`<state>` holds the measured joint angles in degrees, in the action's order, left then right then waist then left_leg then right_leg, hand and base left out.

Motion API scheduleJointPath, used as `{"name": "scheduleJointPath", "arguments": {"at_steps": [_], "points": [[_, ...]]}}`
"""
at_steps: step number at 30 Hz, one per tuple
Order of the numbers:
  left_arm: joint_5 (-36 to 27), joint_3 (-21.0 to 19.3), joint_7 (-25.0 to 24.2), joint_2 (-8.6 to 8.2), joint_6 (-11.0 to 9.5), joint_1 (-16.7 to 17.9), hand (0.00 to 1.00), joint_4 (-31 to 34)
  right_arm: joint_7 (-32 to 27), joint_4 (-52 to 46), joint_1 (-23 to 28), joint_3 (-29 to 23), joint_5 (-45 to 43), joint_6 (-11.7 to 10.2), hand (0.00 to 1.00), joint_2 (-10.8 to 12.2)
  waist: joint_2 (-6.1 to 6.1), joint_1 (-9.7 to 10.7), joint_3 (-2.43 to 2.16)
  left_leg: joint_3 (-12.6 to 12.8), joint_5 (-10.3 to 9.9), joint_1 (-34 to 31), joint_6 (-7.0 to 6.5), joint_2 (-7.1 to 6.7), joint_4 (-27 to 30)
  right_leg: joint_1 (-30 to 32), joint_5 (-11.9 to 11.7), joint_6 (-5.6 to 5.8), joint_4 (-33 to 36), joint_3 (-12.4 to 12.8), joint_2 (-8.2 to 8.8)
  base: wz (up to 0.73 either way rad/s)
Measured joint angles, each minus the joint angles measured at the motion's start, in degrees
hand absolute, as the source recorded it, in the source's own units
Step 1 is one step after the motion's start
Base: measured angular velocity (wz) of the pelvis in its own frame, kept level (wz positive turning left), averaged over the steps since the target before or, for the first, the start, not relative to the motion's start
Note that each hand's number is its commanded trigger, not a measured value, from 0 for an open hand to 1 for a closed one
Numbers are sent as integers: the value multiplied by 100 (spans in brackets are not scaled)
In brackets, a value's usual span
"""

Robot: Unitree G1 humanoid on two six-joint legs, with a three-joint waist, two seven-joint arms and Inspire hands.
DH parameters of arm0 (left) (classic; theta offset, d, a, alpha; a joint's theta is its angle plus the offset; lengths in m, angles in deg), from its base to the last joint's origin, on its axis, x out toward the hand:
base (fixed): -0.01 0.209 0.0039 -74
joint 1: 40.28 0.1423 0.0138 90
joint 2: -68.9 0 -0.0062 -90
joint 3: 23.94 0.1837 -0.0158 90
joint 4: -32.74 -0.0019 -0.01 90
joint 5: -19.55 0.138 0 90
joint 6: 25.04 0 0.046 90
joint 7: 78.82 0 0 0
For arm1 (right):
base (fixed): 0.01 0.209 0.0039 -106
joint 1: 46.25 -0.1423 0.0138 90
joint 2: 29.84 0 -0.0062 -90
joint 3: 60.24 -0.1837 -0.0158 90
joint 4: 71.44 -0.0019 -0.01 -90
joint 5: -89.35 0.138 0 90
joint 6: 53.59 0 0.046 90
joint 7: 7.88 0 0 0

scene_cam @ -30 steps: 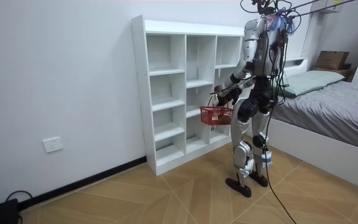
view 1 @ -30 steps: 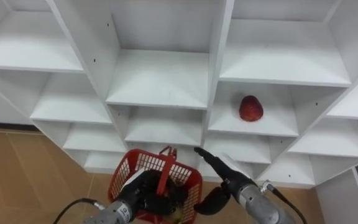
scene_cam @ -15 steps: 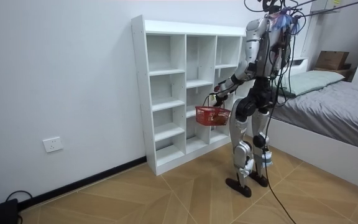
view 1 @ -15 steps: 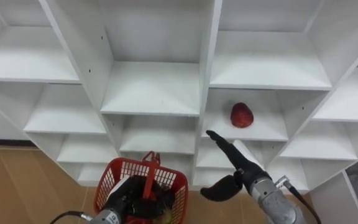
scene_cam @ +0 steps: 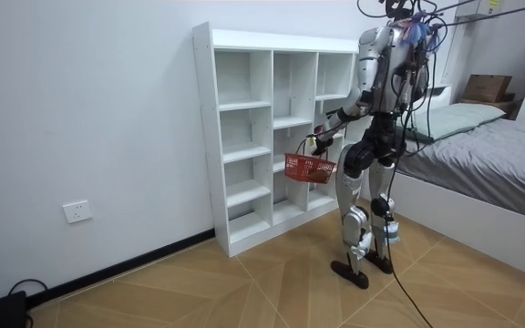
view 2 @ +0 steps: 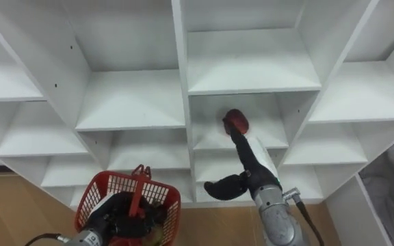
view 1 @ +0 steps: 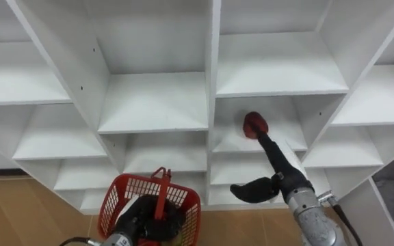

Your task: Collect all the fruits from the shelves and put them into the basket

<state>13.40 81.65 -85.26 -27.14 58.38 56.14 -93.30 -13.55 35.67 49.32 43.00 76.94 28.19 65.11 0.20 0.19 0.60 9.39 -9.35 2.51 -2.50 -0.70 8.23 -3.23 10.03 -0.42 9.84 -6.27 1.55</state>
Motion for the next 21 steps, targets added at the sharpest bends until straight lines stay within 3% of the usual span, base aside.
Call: {"name": "scheduleJointPath", "arguments": {"at_steps": [12, 21], "points": [[5, -41, -83, 5, 3, 83, 100, 0, -389, 0, 10, -212, 363, 0, 0, -50, -23, 24, -19, -3, 0, 41, 0, -4, 3, -44, 0, 0, -20, 15, 1, 0], [14, -429, -204, -1, 37, 398, 100, -3, -664, -284, -1, -760, 456, 3, 0, -44, -39, 111, -22, -4, 0, 119, 0, -5, 3, -82, 6, 2, -22, 12, 4, 0]]}}
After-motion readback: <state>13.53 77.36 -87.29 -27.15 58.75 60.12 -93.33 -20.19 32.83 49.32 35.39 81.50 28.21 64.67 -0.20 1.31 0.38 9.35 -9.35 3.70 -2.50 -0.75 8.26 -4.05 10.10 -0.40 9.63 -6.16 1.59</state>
